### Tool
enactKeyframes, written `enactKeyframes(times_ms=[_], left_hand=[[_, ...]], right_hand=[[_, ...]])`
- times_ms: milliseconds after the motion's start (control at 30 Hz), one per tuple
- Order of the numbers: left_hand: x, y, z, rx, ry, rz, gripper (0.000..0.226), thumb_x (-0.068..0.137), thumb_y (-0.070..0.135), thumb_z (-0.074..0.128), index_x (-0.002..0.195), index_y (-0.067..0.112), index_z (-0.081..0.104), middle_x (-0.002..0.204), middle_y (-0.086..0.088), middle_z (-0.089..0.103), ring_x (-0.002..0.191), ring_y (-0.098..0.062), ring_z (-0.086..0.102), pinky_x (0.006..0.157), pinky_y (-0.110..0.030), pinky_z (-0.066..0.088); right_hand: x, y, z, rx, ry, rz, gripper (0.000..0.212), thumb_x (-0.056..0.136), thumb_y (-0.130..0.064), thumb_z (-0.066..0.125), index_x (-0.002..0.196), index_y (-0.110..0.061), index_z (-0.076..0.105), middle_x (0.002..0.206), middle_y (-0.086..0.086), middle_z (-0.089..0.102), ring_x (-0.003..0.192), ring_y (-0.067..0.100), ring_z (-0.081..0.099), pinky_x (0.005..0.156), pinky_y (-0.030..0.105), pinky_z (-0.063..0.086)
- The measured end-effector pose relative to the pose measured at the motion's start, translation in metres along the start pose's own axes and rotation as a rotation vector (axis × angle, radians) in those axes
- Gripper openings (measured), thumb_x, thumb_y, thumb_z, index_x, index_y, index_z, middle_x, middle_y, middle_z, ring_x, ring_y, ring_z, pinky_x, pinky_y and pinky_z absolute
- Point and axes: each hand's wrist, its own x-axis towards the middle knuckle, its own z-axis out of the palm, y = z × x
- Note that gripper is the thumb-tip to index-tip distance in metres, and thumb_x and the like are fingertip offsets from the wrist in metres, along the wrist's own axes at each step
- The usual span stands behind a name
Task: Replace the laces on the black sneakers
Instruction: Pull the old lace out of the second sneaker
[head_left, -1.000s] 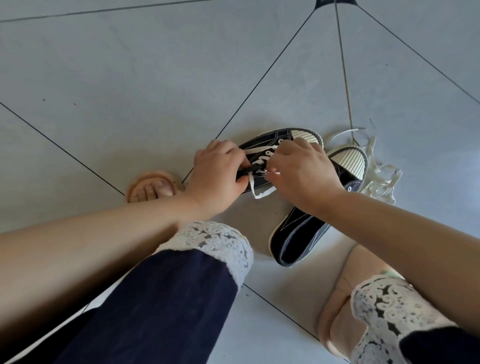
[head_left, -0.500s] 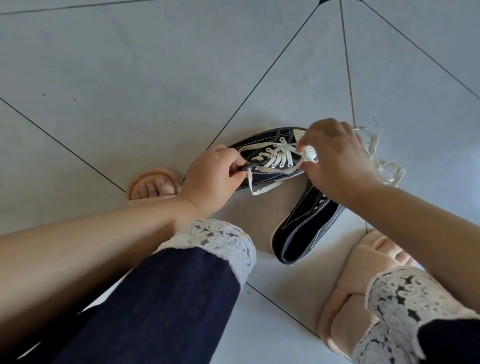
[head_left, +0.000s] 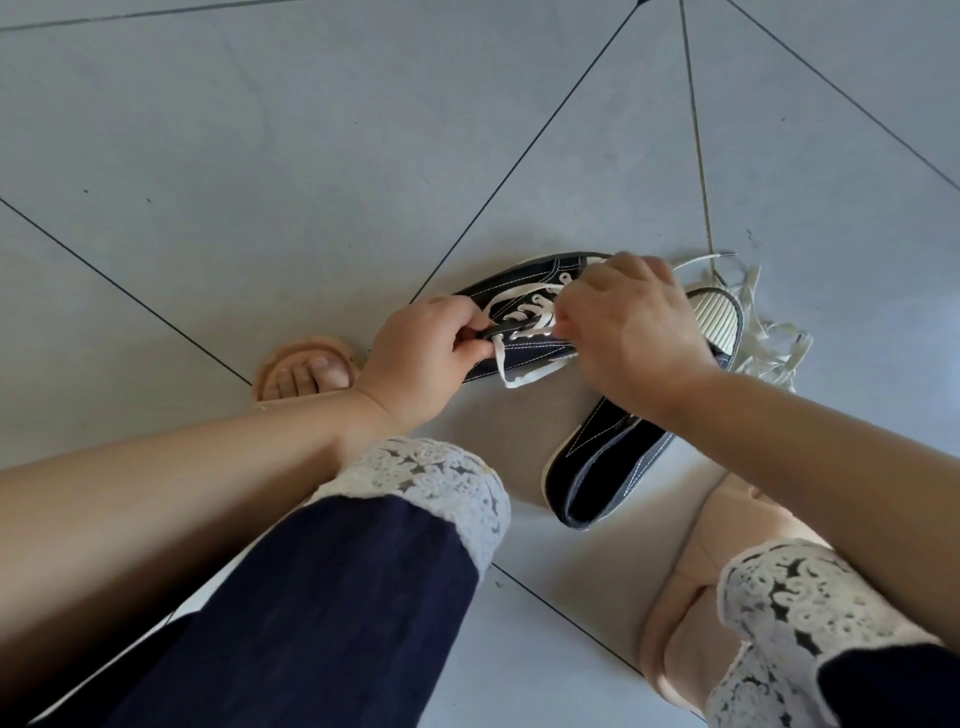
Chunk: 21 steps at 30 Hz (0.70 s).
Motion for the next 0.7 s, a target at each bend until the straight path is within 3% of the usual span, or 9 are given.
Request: enactKeyframes(times_ms=[167, 267, 333, 533, 700], left_hand=[[-0.001, 0.003, -0.001, -0.044, 0.015, 0.012, 0.015, 0.077, 0.010, 0.069, 0.092, 0.006, 0.069, 0.082, -0.004, 0.065, 0.074, -0.017, 0.052, 0.063, -0.016, 0.028], [-0.003, 0.006, 0.000, -0.089, 0.018, 0.003, 0.014, 0.077, 0.007, 0.068, 0.091, 0.007, 0.069, 0.076, 0.006, 0.057, 0.070, -0.011, 0.049, 0.063, -0.016, 0.032], [-0.004, 0.005, 0.000, -0.110, -0.006, 0.001, 0.015, 0.078, 0.006, 0.067, 0.093, 0.008, 0.067, 0.076, 0.008, 0.056, 0.070, -0.010, 0.050, 0.067, -0.016, 0.037], [-0.004, 0.004, 0.001, -0.153, -0.009, -0.037, 0.012, 0.079, 0.008, 0.067, 0.090, 0.012, 0.065, 0.070, 0.021, 0.051, 0.067, -0.005, 0.051, 0.066, -0.010, 0.038], [-0.006, 0.002, 0.004, -0.177, 0.041, -0.039, 0.010, 0.078, 0.008, 0.068, 0.084, 0.013, 0.064, 0.066, 0.023, 0.050, 0.061, 0.011, 0.050, 0.062, 0.001, 0.034]], right_hand=[[-0.009, 0.036, -0.018, -0.074, 0.075, 0.148, 0.003, 0.079, -0.003, 0.064, 0.080, -0.005, 0.065, 0.080, 0.014, 0.061, 0.086, 0.037, 0.054, 0.085, 0.043, 0.035], [-0.011, 0.037, -0.017, -0.066, -0.027, 0.202, 0.004, 0.081, -0.006, 0.062, 0.083, -0.009, 0.065, 0.087, 0.012, 0.061, 0.095, 0.035, 0.051, 0.089, 0.042, 0.032], [-0.010, 0.031, -0.012, -0.056, -0.127, 0.181, 0.006, 0.084, -0.015, 0.061, 0.087, -0.014, 0.066, 0.091, 0.006, 0.061, 0.101, 0.031, 0.049, 0.093, 0.040, 0.030], [-0.006, -0.003, 0.003, 0.070, -0.149, 0.063, 0.031, 0.081, -0.041, 0.064, 0.104, -0.020, 0.063, 0.105, 0.000, 0.059, 0.109, 0.025, 0.046, 0.096, 0.034, 0.024], [0.000, -0.015, 0.010, -0.011, -0.108, -0.001, 0.024, 0.092, -0.034, 0.048, 0.096, -0.017, 0.065, 0.093, -0.001, 0.060, 0.101, 0.023, 0.048, 0.089, 0.030, 0.025]])
